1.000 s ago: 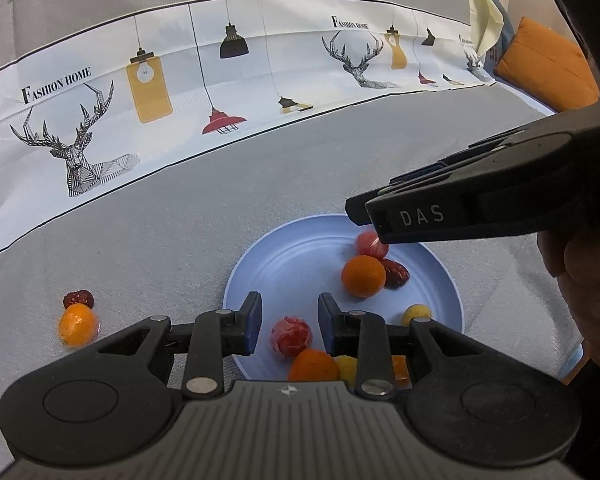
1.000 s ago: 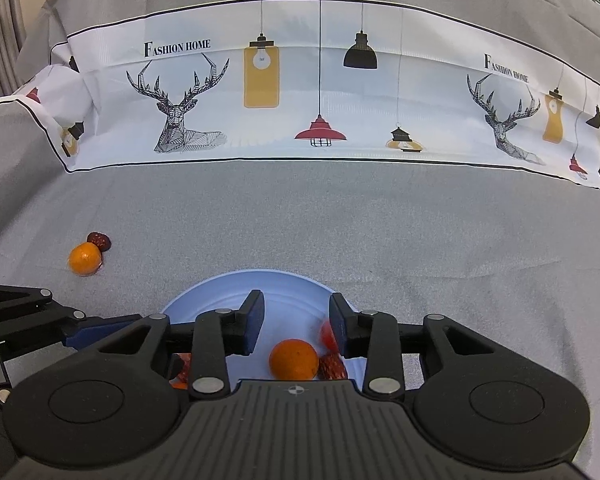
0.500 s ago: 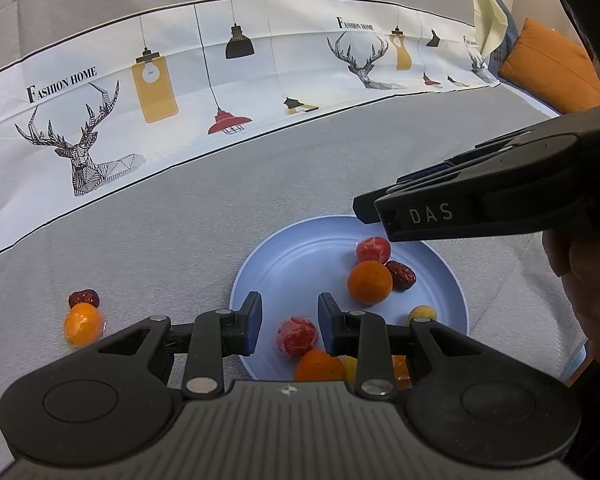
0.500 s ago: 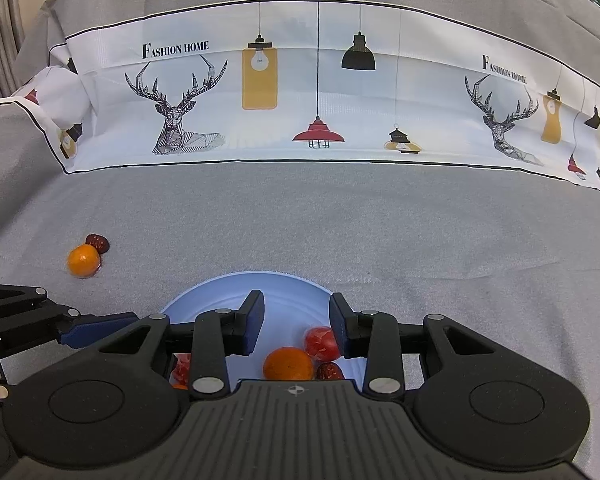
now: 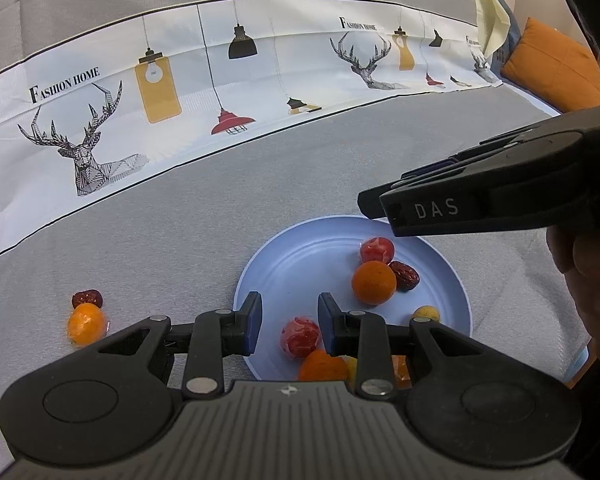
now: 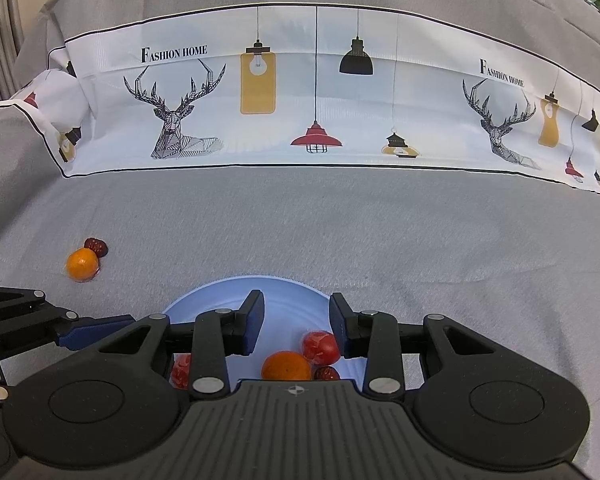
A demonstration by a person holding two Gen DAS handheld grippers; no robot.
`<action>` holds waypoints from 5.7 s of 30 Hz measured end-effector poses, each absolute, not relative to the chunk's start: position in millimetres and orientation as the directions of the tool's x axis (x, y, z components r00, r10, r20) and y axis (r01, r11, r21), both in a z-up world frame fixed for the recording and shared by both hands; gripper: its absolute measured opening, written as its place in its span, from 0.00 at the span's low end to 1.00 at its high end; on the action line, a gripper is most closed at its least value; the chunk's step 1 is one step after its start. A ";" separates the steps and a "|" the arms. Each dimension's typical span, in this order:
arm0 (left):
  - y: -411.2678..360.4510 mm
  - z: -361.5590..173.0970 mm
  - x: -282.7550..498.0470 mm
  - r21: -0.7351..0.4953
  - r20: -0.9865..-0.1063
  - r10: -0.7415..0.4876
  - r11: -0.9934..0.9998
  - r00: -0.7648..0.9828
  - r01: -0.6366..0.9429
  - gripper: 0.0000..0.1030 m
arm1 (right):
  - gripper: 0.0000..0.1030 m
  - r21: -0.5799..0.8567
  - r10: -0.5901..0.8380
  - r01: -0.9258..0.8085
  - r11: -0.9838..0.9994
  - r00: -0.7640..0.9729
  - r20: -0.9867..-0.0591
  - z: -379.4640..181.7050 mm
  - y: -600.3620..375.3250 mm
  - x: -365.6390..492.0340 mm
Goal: Organize fruits
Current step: 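Grasp the plastic-wrapped orange with the left tool while the right tool grasps a dark red date, then carry the wrapped orange and the date in both tools over the plate, then open the left tool to drop the wrapped orange while the right tool releases the date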
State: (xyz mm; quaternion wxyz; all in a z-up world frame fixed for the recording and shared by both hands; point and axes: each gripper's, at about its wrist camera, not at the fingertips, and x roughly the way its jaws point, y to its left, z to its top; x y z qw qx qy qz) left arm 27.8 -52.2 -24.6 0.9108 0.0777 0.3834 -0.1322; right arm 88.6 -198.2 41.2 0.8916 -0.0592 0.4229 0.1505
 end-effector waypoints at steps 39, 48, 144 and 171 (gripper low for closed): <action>101.2 -49.2 104.6 -0.054 -0.840 0.013 0.993 0.543 -0.107 0.51 | 0.15 0.196 0.428 -0.410 0.891 0.612 -0.665 53.6 -133.4 97.9; 113.0 -54.7 110.6 -0.049 -0.875 0.030 0.988 0.483 -0.150 0.39 | 0.15 0.236 0.474 -0.446 0.863 0.556 -0.683 41.9 -107.0 114.9; 1.8 -4.1 31.2 -0.024 -0.683 -0.062 0.998 0.728 0.063 0.39 | 0.27 0.113 0.280 -0.281 0.953 0.672 -0.686 66.7 -214.6 73.7; -30.8 -25.4 34.1 -0.008 -0.680 -0.137 0.984 0.720 0.180 0.39 | 0.27 0.068 0.242 -0.295 0.953 0.605 -0.758 53.0 -209.0 76.0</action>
